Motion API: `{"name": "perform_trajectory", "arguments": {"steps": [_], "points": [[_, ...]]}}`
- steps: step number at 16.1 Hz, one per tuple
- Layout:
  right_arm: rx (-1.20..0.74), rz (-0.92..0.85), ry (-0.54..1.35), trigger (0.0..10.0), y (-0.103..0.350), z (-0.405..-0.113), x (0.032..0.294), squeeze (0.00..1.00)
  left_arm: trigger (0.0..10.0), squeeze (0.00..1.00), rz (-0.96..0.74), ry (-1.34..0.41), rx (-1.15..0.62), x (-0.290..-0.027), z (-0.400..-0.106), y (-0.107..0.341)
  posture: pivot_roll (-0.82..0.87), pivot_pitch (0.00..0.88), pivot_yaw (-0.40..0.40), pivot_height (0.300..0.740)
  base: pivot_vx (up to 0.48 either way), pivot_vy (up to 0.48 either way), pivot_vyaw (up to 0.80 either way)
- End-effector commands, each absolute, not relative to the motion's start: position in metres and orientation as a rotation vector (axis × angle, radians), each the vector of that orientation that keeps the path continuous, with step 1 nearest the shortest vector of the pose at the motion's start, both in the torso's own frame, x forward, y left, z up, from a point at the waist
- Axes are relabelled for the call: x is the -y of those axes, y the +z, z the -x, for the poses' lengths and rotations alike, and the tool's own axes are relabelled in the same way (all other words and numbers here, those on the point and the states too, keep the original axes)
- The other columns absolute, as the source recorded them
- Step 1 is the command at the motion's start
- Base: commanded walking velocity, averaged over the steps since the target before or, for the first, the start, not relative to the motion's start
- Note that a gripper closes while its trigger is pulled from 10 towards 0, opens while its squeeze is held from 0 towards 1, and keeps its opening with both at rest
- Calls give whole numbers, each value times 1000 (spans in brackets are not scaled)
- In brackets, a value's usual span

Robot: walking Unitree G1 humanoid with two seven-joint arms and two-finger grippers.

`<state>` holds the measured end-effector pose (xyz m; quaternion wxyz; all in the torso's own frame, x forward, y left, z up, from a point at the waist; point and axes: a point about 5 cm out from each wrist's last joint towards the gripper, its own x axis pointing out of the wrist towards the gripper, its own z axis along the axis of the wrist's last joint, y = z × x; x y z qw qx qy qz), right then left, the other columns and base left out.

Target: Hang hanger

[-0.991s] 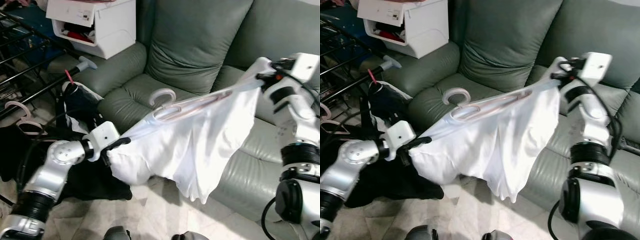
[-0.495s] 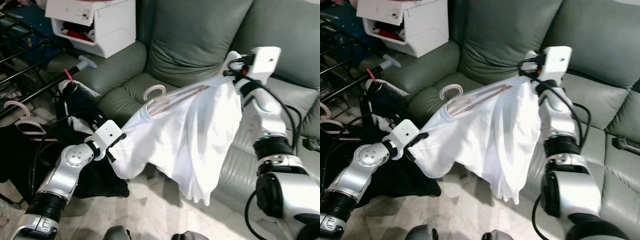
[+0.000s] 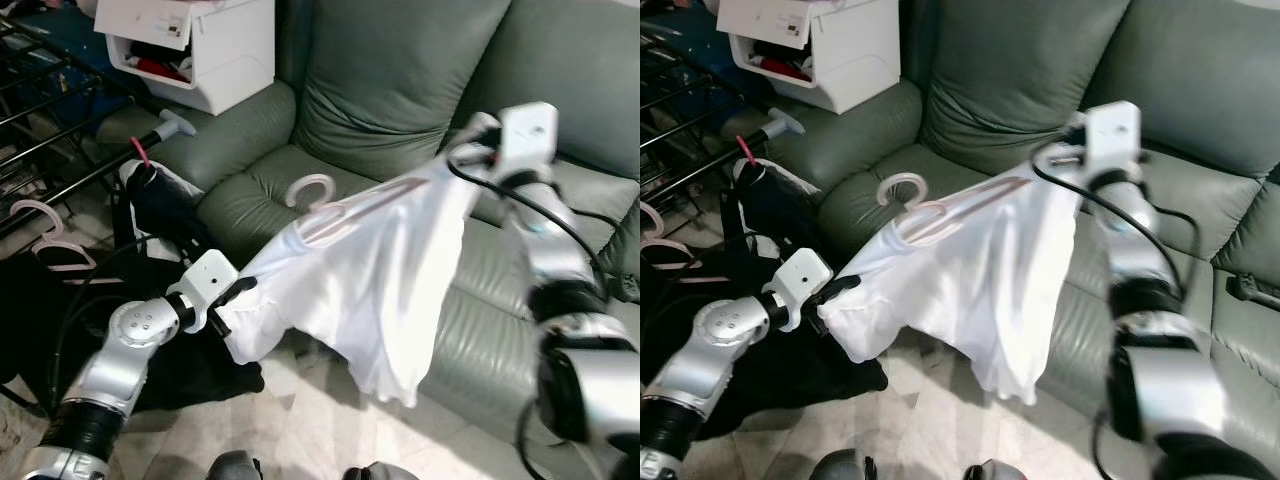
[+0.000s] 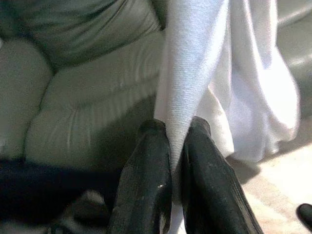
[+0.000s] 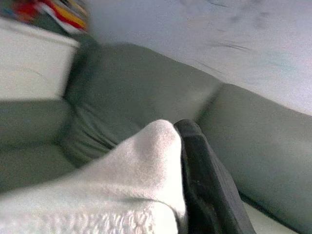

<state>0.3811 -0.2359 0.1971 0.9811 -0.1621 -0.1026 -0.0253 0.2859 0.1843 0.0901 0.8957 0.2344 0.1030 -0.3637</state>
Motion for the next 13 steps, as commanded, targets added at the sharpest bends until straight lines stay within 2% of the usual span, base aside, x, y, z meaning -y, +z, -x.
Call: {"name": "perform_trajectory", "arguments": {"steps": [1,4,6,7,8,12,13], "points": [[234,352,-160,0,207,-375,265,0,0,0,-472,-732,-174,-201,-285,101,-11,0,-42,740,0,0,0],[183,395,-222,0,199,-362,296,0,0,0,-391,-757,-106,-215,-283,113,-15,0,-39,740,0,0,0],[174,393,-232,0,197,-359,301,0,0,0,-397,-757,-103,-218,-283,114,-17,0,-37,740,0,0,0],[159,399,-221,0,192,-356,303,0,0,0,-348,-739,-83,-220,-286,116,-18,0,-37,740,0,0,0],[154,399,-208,0,190,-356,302,0,0,0,-337,-731,-76,-221,-287,117,-18,0,-36,740,0,0,0],[113,344,-81,0,174,-357,287,0,0,0,-27,-707,-24,-213,-288,123,-21,0,-35,740,0,0,0],[103,299,-23,0,169,-357,281,0,0,0,-8,-696,-24,-213,-288,123,-19,0,-36,740,0,0,0]]}}
